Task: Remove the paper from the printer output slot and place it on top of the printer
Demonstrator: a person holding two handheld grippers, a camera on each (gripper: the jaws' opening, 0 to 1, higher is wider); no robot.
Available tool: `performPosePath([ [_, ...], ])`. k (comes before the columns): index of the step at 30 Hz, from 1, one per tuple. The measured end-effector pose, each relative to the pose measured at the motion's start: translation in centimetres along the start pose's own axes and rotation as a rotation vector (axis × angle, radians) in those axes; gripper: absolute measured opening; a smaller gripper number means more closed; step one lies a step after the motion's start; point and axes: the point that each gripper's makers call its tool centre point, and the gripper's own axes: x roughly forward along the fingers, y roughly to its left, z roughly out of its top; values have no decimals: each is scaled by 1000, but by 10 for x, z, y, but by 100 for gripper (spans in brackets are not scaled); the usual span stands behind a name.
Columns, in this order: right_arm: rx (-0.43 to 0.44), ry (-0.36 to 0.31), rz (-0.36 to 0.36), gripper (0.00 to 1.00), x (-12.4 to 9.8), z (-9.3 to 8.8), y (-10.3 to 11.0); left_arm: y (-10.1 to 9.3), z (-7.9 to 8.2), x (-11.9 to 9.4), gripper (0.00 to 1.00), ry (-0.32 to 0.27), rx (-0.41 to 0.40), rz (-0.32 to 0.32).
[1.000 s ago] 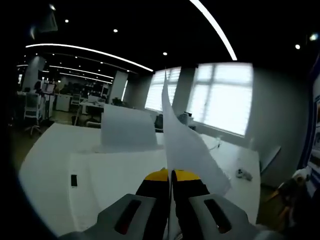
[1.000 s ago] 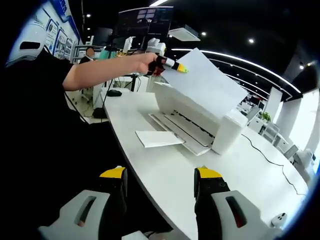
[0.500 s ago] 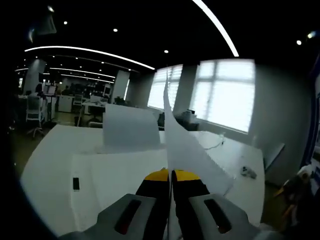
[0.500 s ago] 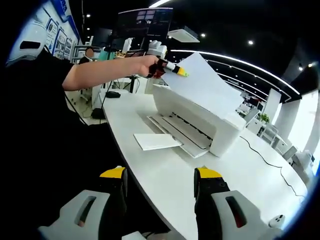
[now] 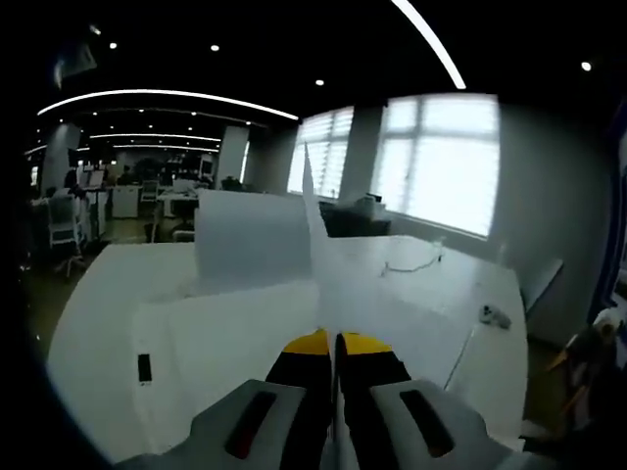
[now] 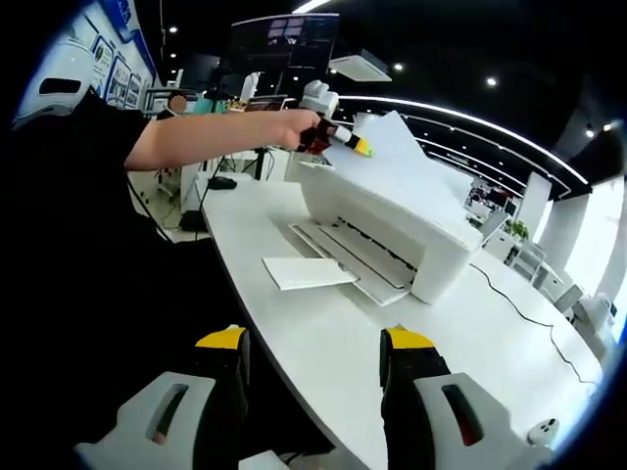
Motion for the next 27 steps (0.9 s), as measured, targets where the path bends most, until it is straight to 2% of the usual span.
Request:
performPosePath([
  [8, 7, 8, 9, 49, 3, -4, 1, 11, 0, 11, 5, 43, 13, -3],
  [27, 4, 15, 19, 49, 7, -4, 4, 24, -2, 16, 5, 73, 33, 21],
])
